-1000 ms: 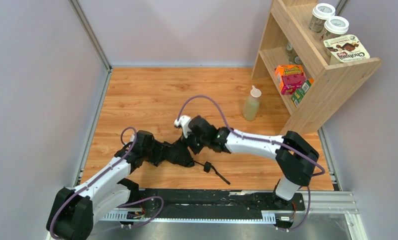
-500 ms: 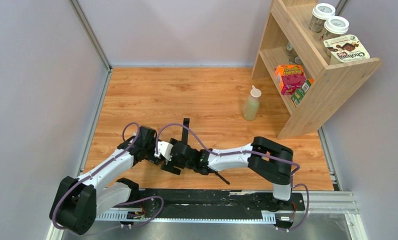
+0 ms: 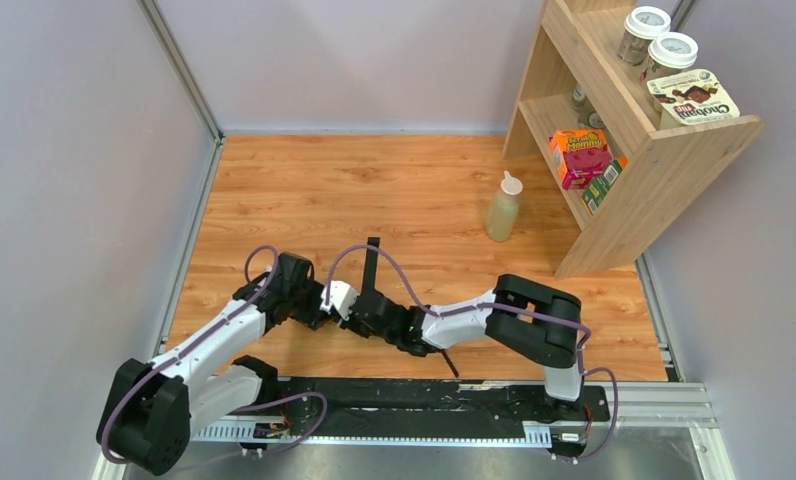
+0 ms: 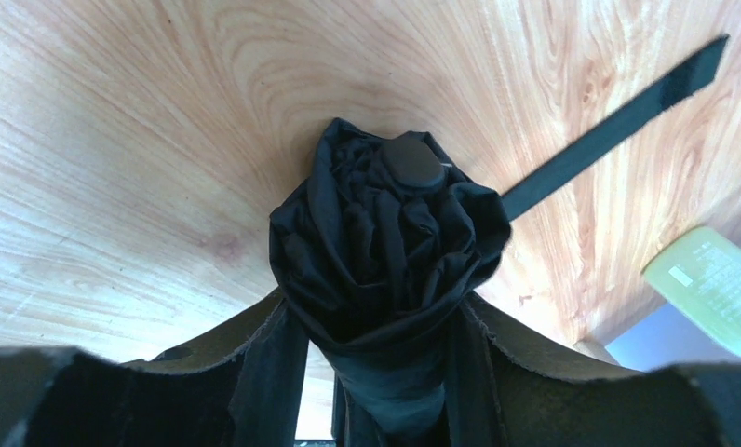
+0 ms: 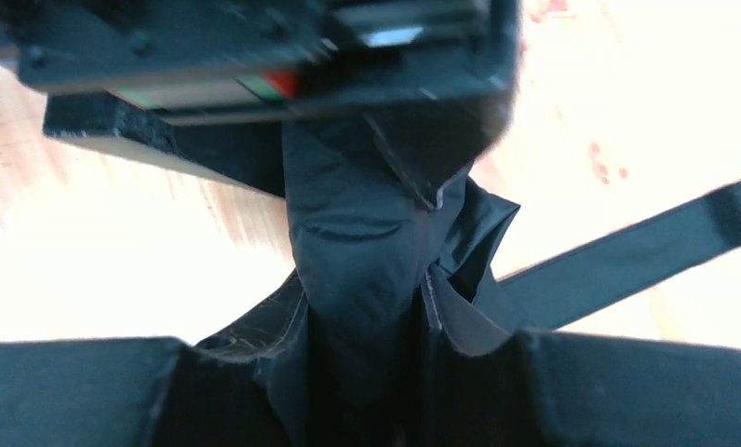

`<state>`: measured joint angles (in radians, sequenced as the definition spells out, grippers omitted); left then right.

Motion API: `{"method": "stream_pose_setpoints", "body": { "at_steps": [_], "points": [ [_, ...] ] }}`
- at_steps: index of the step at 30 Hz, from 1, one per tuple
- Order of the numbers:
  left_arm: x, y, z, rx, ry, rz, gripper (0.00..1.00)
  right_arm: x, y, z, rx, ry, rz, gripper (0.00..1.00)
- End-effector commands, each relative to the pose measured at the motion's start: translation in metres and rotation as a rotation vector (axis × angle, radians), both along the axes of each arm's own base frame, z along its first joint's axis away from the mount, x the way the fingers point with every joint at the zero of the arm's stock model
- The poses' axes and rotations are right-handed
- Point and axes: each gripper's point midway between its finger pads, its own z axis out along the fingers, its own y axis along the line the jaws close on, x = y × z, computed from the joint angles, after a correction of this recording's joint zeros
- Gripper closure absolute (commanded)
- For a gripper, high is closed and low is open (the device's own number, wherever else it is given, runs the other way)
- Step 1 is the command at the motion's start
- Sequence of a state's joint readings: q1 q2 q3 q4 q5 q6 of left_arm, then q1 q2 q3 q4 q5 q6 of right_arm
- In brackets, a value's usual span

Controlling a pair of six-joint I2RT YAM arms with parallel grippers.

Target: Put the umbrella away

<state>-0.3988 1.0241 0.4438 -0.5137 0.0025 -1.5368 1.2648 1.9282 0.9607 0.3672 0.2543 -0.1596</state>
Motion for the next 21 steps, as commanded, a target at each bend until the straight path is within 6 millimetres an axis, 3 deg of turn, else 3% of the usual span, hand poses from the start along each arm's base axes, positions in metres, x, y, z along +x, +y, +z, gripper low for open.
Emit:
{"method": "stream_pose_setpoints", "body": {
  "at_steps": [1, 2, 6, 10, 15, 21],
  "points": [
    [-0.033, 0.032, -0.013, 0.148, 0.066, -0.023, 0.76, -0.028, -0.060, -0.082, -0.094, 0.367, 0.023, 1.00],
    [-0.028, 0.032, -0.009, 0.148, 0.036, -0.019, 0.60, -0.034, -0.061, -0.085, -0.064, 0.452, 0.048, 1.00],
    [-0.007, 0.037, 0.016, 0.166, -0.118, -0.007, 0.24, -0.043, -0.071, -0.094, 0.000, 0.705, 0.104, 1.00],
    [0.003, 0.033, 0.039, 0.123, -0.230, 0.005, 0.23, -0.043, -0.086, -0.100, 0.066, 0.935, 0.086, 1.00],
    [0.014, 0.013, 0.062, 0.005, -0.323, -0.013, 0.23, -0.037, -0.088, -0.107, 0.129, 1.105, 0.049, 1.00],
    [0.023, -0.014, 0.059, -0.103, -0.276, -0.056, 0.23, -0.034, -0.080, -0.118, 0.151, 1.239, 0.028, 1.00]
  ]
}}
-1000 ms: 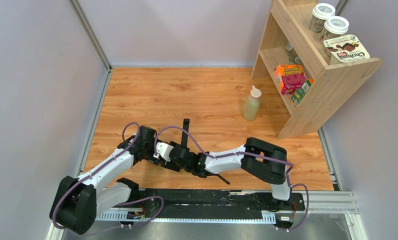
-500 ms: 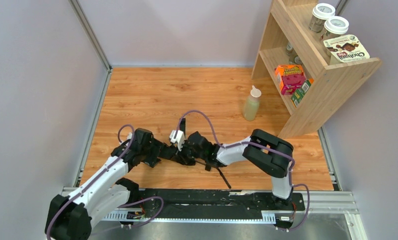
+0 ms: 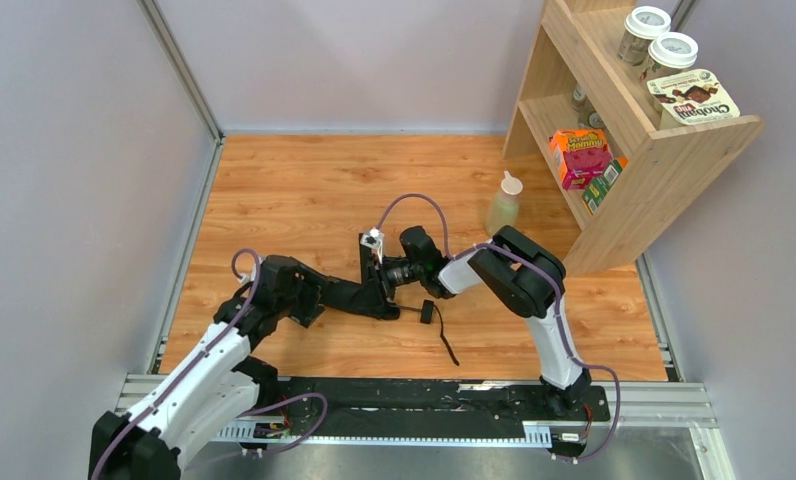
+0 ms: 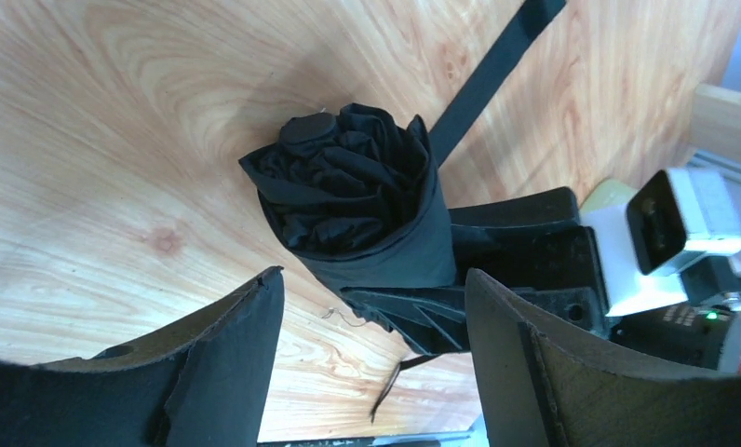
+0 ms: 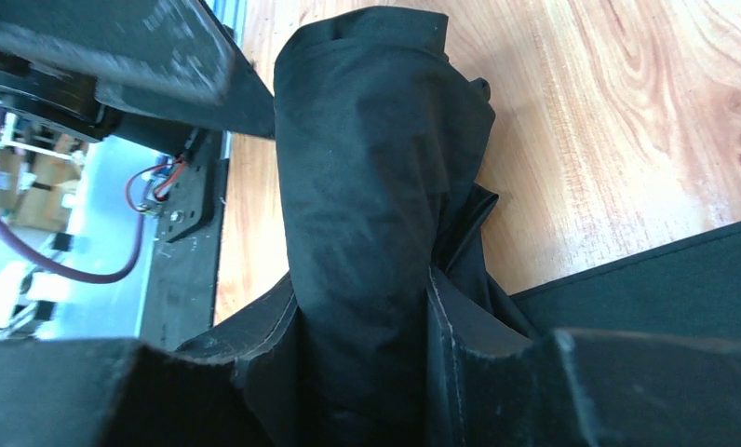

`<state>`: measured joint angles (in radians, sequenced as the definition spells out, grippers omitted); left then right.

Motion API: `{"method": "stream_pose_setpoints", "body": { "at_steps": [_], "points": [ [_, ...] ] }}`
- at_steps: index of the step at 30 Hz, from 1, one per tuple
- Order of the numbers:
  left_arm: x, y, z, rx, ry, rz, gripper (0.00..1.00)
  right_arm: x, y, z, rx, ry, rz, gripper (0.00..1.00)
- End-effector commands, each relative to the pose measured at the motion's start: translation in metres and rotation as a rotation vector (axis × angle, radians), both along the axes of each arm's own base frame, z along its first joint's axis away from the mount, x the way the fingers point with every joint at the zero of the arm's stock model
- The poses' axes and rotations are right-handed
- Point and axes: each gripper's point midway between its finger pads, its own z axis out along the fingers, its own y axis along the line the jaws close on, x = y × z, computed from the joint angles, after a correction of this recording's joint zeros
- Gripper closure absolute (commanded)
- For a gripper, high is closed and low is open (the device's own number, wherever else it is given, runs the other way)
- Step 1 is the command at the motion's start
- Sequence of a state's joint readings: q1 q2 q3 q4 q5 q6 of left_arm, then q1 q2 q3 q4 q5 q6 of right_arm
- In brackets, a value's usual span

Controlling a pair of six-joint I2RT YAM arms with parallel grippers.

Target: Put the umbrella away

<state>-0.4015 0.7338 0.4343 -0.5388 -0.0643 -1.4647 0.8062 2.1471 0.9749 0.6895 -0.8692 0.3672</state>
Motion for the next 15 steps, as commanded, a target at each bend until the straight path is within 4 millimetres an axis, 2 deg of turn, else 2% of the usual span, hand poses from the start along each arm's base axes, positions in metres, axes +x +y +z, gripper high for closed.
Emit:
{"method": "stream_pose_setpoints", "body": {
  "at_steps": [1, 5, 10, 15],
  "points": [
    [0.011, -0.026, 0.001, -0.101, 0.027, -0.054, 0.22, -0.051, -0.062, -0.113, -0.373, 0.385, -0.022, 1.00],
    [0.015, -0.032, -0.012, -0.114, 0.061, -0.055, 0.22, -0.044, -0.063, -0.122, -0.393, 0.457, -0.041, 1.00],
    [0.026, -0.027, -0.021, -0.092, 0.020, -0.018, 0.22, -0.038, -0.056, -0.114, -0.380, 0.479, -0.035, 1.00],
    [0.028, -0.020, -0.043, -0.054, 0.035, 0.013, 0.22, -0.035, -0.051, -0.112, -0.384, 0.492, -0.018, 1.00]
  ]
}}
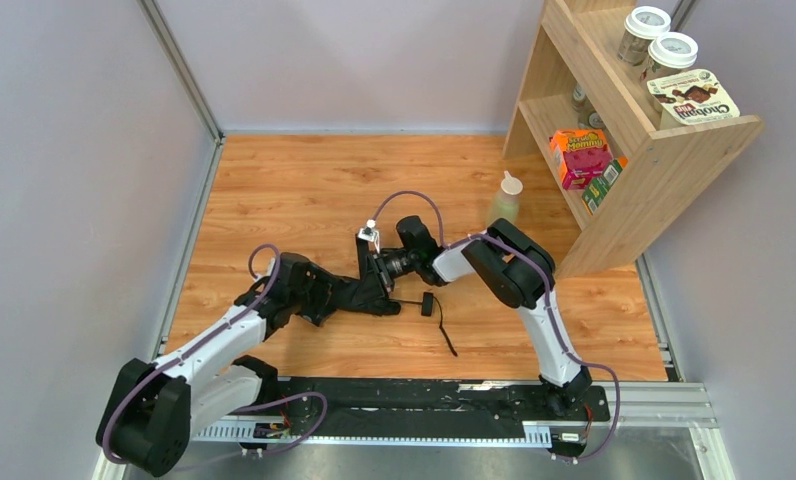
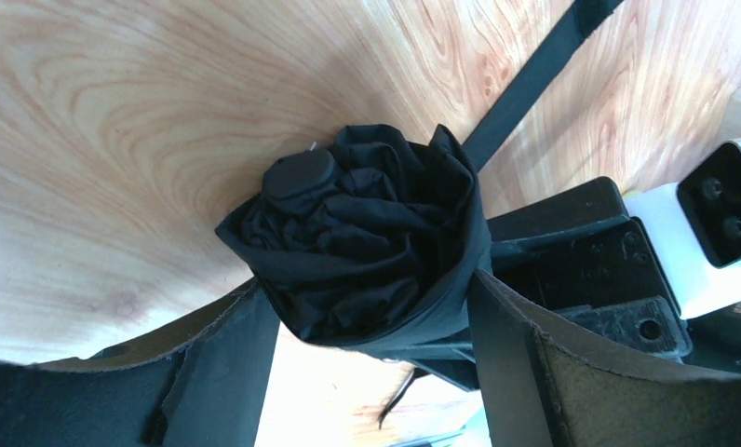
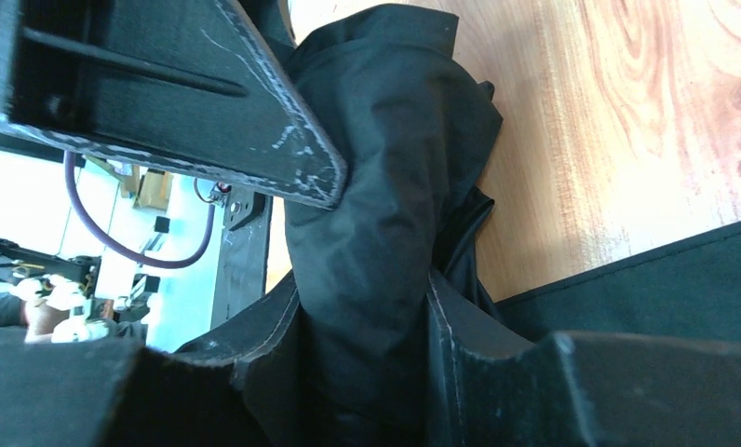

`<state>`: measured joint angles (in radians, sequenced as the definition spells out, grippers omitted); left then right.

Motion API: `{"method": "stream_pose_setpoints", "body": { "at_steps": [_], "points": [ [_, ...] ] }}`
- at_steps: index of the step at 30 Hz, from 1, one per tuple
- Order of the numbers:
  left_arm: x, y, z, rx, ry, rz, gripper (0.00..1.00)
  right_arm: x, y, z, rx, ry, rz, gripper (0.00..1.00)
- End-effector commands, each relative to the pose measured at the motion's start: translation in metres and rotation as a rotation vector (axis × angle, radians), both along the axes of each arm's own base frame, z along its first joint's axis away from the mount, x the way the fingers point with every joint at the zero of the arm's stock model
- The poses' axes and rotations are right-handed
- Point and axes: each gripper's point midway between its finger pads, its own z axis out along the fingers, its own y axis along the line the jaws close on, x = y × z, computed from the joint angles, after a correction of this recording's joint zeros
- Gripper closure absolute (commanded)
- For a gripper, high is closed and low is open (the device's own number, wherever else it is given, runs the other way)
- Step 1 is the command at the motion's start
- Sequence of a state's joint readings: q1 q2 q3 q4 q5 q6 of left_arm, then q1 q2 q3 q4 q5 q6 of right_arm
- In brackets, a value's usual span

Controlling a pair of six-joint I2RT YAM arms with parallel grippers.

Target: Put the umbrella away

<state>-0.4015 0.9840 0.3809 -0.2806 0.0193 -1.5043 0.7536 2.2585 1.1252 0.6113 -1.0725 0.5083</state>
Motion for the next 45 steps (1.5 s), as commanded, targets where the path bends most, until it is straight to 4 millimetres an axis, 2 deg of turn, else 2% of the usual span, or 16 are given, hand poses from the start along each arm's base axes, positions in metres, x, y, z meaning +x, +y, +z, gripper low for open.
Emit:
{"method": "stream_pose_setpoints", "body": {
  "at_steps": [1, 5, 9, 11, 14, 19, 20, 23, 25, 27, 29, 30, 32, 35, 39, 45],
  "points": [
    [0.011, 0.004, -0.011, 0.015, -0.042, 0.033, 0.22, -0.041, -0.051, -0.115, -0.411, 0.255, -0.064, 1.00],
    [0.001, 0.015, -0.045, 0.091, 0.009, 0.039, 0.21, -0.042, -0.047, -0.115, -0.409, 0.258, -0.045, 1.00],
    [-0.026, 0.030, -0.082, 0.162, 0.133, 0.049, 0.23, -0.044, -0.045, -0.114, -0.407, 0.267, -0.035, 1.00],
    [-0.037, 0.037, -0.095, 0.199, 0.155, 0.046, 0.32, -0.043, -0.043, -0.111, -0.398, 0.267, -0.027, 1.00],
    [-0.045, 0.041, -0.102, 0.218, 0.151, 0.030, 0.64, -0.039, -0.040, -0.104, -0.397, 0.247, -0.023, 1.00],
    [-0.059, 0.049, -0.104, 0.263, 0.186, 0.003, 0.88, -0.026, -0.033, -0.088, -0.405, 0.196, -0.024, 0.99],
    [-0.060, 0.050, -0.103, 0.266, 0.190, 0.001, 0.97, -0.021, -0.029, -0.083, -0.399, 0.176, -0.027, 0.95],
    [-0.067, 0.053, -0.104, 0.274, 0.208, 0.004, 0.99, -0.006, -0.025, -0.062, -0.431, 0.117, -0.060, 0.72],
    [-0.070, 0.054, -0.103, 0.277, 0.215, -0.003, 1.00, 0.010, -0.023, -0.041, -0.463, 0.052, -0.110, 0.51],
    [-0.071, 0.053, -0.102, 0.276, 0.222, -0.010, 1.00, 0.021, -0.022, -0.014, -0.471, -0.023, -0.146, 0.33],
    [-0.071, 0.052, -0.100, 0.274, 0.228, -0.012, 1.00, 0.031, -0.026, 0.014, -0.499, -0.118, -0.181, 0.04],
    [-0.073, 0.052, -0.100, 0.271, 0.233, -0.014, 1.00, 0.033, -0.027, 0.026, -0.505, -0.159, -0.188, 0.00],
    [-0.072, 0.048, -0.098, 0.255, 0.234, -0.017, 1.00, 0.038, -0.030, 0.049, -0.509, -0.260, -0.218, 0.00],
    [-0.073, 0.046, -0.096, 0.247, 0.246, -0.025, 1.00, 0.041, -0.034, 0.070, -0.519, -0.425, -0.278, 0.00],
    [-0.070, 0.043, -0.089, 0.237, 0.252, -0.026, 1.00, 0.037, -0.038, 0.060, -0.576, -0.676, -0.329, 0.00],
    [-0.069, 0.040, -0.080, 0.234, 0.278, -0.029, 1.00, 0.016, -0.008, 0.059, -0.555, -1.018, -0.338, 0.00]
  ]
}}
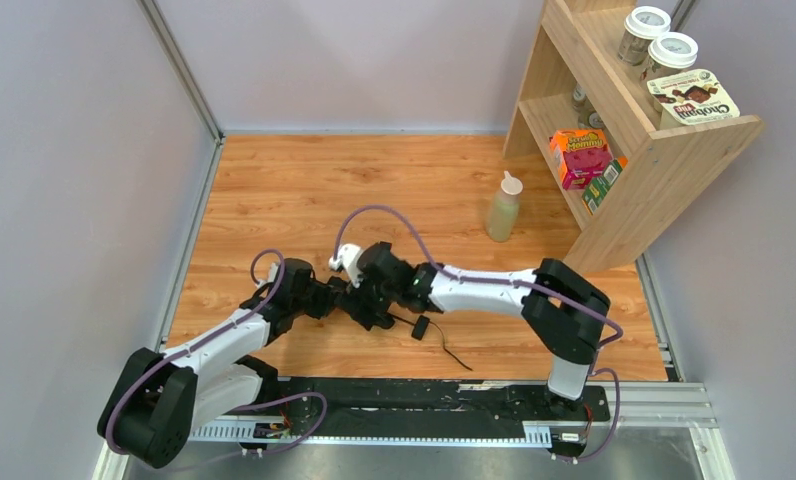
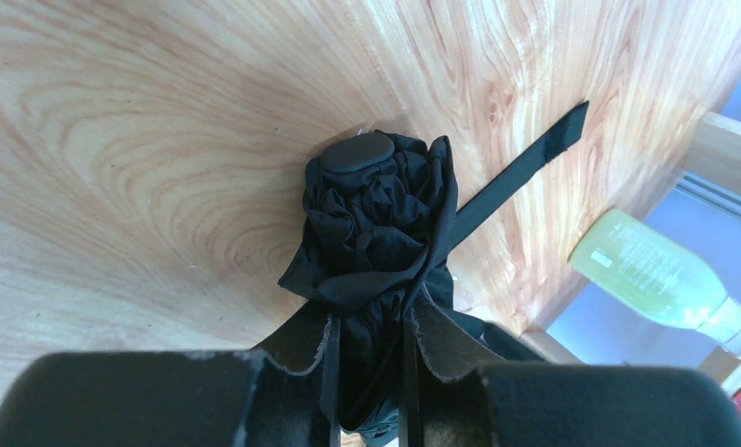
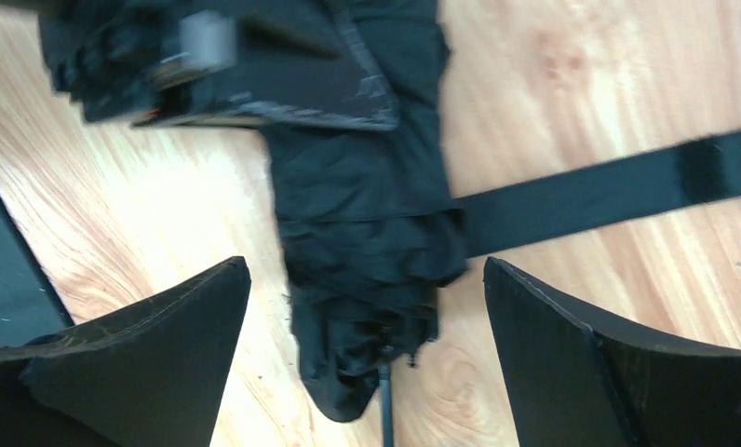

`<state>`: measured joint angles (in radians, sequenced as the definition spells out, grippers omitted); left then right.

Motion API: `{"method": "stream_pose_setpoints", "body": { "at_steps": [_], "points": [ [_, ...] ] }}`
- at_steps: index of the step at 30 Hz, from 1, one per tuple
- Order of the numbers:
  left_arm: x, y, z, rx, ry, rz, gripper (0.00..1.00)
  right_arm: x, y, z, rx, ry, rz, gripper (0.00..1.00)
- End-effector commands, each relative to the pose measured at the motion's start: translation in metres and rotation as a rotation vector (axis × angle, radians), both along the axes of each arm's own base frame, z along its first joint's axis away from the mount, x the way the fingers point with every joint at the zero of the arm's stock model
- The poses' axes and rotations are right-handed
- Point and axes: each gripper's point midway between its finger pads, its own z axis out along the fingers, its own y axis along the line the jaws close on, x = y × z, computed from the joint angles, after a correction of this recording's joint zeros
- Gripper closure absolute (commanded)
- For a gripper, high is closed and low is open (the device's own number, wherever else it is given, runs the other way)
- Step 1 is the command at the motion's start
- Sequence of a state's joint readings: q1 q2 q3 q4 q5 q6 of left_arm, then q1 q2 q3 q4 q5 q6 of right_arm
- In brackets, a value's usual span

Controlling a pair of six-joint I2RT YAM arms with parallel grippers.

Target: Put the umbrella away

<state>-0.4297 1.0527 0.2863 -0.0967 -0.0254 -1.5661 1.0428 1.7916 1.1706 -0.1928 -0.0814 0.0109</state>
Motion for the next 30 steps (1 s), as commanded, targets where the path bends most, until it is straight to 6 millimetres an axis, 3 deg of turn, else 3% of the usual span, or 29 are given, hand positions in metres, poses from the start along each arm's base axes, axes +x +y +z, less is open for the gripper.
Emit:
{"method": "stream_pose_setpoints", "body": {
  "at_steps": [1, 6, 12, 14, 16, 20, 21, 23, 26, 30],
  "points": [
    [-0.073, 0.041, -0.055, 0.241, 0.311, -0.076, 1.00, 0.015, 0.019, 0.011, -0.045, -0.343, -0.005, 0.00],
    [-0.075, 0.037, -0.055, 0.226, 0.352, -0.080, 1.00, 0.014, 0.041, -0.002, -0.074, -0.428, 0.011, 0.04],
    [-0.076, 0.033, -0.053, 0.205, 0.377, -0.073, 1.00, 0.015, 0.027, -0.051, -0.164, -0.369, -0.078, 0.21],
    [-0.076, 0.032, -0.051, 0.202, 0.378, -0.077, 1.00, 0.012, 0.015, -0.069, -0.198, -0.336, -0.101, 0.35],
    [-0.074, 0.031, -0.047, 0.199, 0.370, -0.073, 1.00, 0.008, 0.001, -0.085, -0.224, -0.299, -0.127, 0.63],
    [-0.067, 0.031, -0.037, 0.195, 0.317, -0.068, 1.00, -0.014, -0.017, -0.116, -0.193, -0.111, -0.099, 1.00],
    [-0.065, 0.031, -0.035, 0.195, 0.302, -0.066, 0.98, -0.019, -0.019, -0.122, -0.171, -0.052, -0.078, 1.00],
    [-0.058, 0.032, -0.028, 0.195, 0.252, -0.063, 0.85, -0.034, -0.018, -0.130, -0.110, 0.090, -0.005, 1.00],
    [-0.043, 0.032, -0.009, 0.197, 0.155, -0.058, 0.52, -0.049, -0.021, -0.142, -0.047, 0.273, 0.058, 1.00],
    [-0.028, 0.032, 0.015, 0.194, 0.021, -0.064, 0.25, -0.058, -0.028, -0.156, 0.000, 0.488, 0.058, 1.00]
  ]
}}
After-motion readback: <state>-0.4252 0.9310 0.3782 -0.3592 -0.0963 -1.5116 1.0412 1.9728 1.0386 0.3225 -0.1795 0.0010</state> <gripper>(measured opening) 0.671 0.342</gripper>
